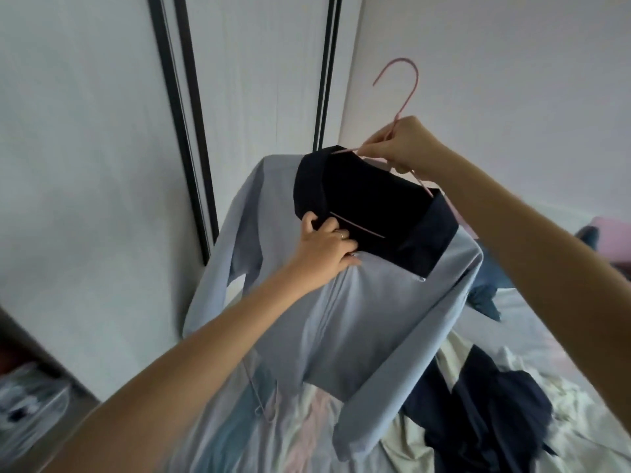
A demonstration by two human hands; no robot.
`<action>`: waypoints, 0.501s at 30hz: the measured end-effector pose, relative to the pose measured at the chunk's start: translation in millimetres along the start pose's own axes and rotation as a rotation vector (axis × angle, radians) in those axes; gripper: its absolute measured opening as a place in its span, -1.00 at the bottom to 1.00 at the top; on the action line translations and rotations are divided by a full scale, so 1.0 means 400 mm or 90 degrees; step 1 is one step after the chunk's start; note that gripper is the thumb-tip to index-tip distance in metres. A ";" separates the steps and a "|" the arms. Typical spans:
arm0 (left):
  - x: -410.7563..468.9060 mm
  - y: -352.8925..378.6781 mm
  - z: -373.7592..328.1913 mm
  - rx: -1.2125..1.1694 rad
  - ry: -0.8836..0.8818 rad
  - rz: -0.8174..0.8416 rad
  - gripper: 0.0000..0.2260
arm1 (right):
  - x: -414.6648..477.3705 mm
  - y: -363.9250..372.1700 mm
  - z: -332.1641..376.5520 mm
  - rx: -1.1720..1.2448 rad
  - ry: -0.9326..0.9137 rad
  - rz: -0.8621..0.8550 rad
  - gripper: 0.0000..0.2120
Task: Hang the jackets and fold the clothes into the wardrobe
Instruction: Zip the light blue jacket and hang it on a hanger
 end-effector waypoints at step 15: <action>-0.092 -0.052 0.068 -0.130 0.011 0.260 -0.52 | 0.084 0.056 -0.095 0.072 -0.001 0.009 -0.89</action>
Point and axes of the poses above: each hand's wrist, its own x-axis towards the middle knuckle, its own y-axis out of the palm, z = x × y, the point moved 2 cm from there along x, towards the middle knuckle
